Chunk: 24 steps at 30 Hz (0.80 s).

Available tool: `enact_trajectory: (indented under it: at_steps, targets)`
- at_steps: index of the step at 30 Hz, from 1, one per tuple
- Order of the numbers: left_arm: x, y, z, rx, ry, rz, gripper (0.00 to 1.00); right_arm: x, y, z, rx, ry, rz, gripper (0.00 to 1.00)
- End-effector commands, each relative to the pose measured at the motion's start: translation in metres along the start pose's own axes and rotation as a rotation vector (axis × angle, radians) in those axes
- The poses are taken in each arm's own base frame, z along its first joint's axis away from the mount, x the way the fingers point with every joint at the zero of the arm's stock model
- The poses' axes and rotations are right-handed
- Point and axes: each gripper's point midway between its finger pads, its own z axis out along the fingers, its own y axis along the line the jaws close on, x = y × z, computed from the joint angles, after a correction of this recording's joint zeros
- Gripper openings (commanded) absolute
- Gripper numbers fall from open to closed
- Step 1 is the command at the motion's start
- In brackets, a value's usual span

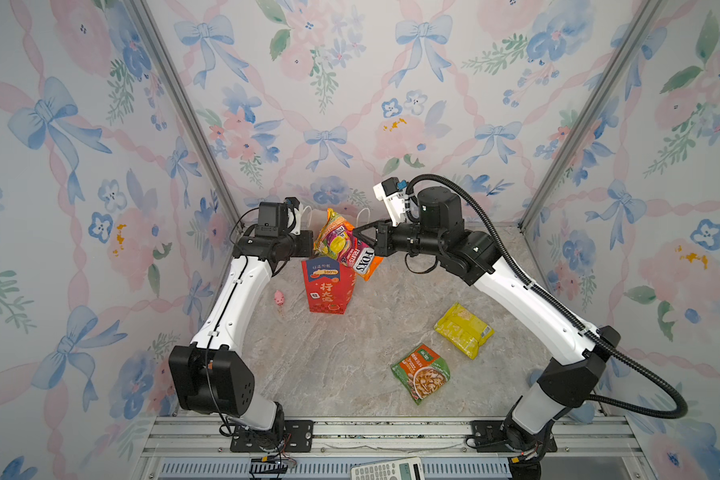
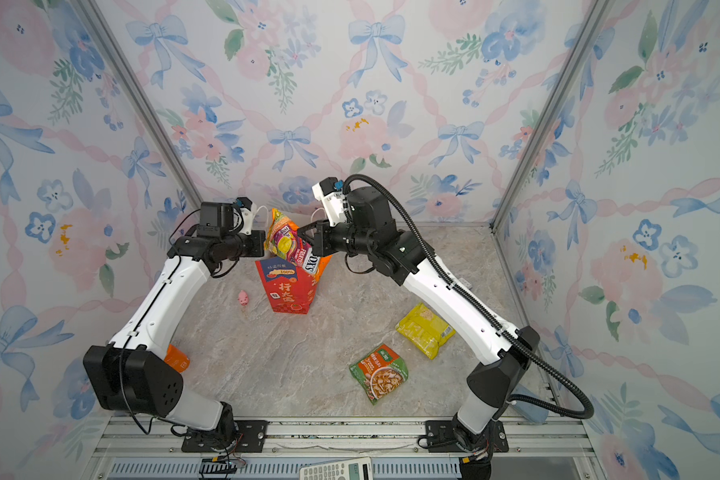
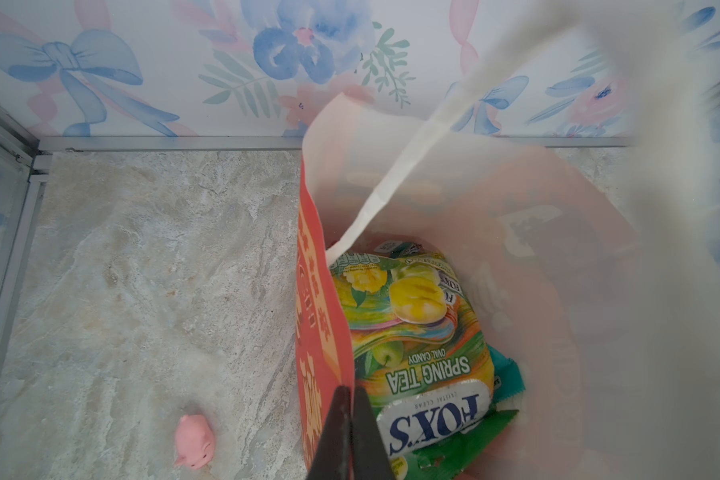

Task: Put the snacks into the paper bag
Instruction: 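Lift the Fox's Fruits packet with the right gripper toward the bag, then lower the Fox's Fruits packet into the bag and open the right gripper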

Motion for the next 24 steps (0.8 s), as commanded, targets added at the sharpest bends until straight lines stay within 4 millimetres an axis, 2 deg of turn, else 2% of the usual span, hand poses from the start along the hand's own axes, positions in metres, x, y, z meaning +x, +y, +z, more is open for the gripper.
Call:
enact_trajectory:
  at_steps: [1, 9, 17, 24]
  targets:
    - [0.0, -0.004, -0.005, 0.02, -0.009, 0.016, 0.0, -0.021, 0.008, 0.011, -0.02, -0.054, -0.022, 0.0]
    - [0.0, -0.005, -0.005, 0.025, -0.01, 0.016, 0.0, -0.054, -0.004, 0.026, 0.011, -0.125, -0.026, 0.0]
    - [0.0, -0.005, -0.005, 0.025, -0.01, 0.017, 0.0, -0.082, -0.02, 0.023, 0.059, -0.205, -0.025, 0.0]
    - [0.001, -0.005, -0.004, 0.025, -0.007, 0.016, 0.0, -0.091, -0.039, 0.037, 0.1, -0.24, -0.006, 0.0]
